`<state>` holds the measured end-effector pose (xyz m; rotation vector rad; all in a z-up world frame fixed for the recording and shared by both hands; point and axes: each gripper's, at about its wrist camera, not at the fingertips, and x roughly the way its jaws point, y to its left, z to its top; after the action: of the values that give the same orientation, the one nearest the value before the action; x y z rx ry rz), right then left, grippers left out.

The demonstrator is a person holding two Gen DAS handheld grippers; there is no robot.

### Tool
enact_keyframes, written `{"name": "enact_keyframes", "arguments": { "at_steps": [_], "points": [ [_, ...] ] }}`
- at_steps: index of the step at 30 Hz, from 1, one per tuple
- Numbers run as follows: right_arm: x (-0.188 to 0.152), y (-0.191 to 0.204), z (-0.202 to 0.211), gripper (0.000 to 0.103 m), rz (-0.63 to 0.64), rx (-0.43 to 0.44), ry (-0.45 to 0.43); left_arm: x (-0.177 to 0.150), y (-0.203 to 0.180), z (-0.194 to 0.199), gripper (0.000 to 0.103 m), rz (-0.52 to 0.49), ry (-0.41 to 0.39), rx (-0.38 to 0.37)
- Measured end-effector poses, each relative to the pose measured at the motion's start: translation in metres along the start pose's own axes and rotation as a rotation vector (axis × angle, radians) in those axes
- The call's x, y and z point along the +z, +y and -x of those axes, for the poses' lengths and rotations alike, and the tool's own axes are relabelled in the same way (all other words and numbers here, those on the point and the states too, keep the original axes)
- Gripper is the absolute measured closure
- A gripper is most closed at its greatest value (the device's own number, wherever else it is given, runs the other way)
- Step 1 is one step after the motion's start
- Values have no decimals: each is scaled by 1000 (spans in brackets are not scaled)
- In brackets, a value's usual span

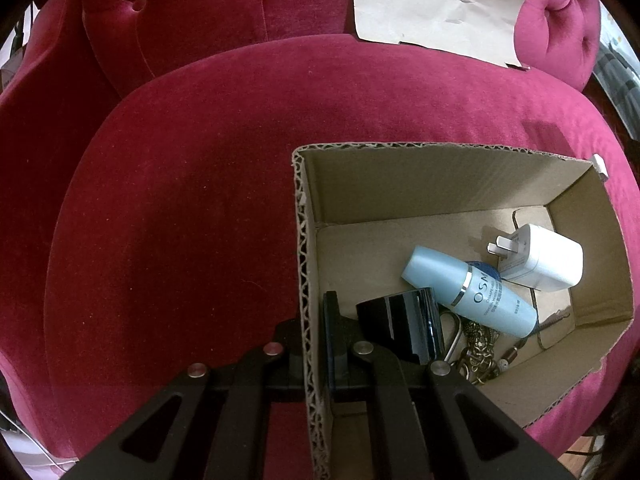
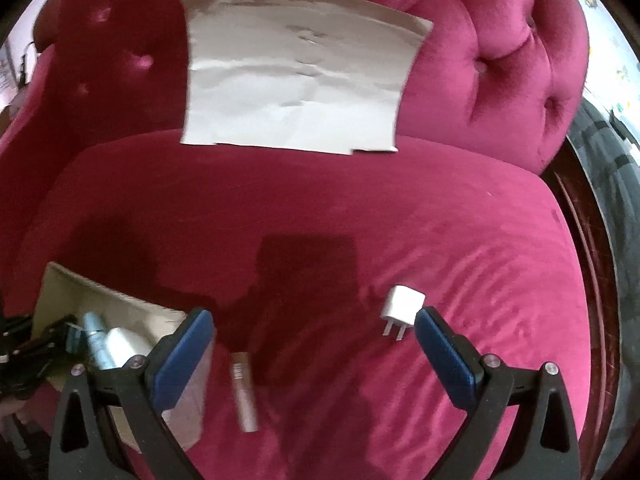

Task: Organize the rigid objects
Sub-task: 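Move the right gripper back toward the small white plug charger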

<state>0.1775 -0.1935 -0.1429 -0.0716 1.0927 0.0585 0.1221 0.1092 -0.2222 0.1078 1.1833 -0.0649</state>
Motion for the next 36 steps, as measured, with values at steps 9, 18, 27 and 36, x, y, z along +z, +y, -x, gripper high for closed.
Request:
{"name": "enact_keyframes", "arguments": {
  "at_steps": [9,18,27,36],
  "points": [
    [-1,-39,-37,0,-55,-47,29,1,0,-1,98,2,6,0],
    [-8,-70,-73,0,-131,-63,70,1,-2,-1,98,-4,3,3],
    [-10,-79,-92,0,-157,-57,77,1,-2,0,98,-5,2,3],
    [-9,-81,-88,27,-178,-52,54,0,-2,0,98,-5,2,3]
  ]
}}
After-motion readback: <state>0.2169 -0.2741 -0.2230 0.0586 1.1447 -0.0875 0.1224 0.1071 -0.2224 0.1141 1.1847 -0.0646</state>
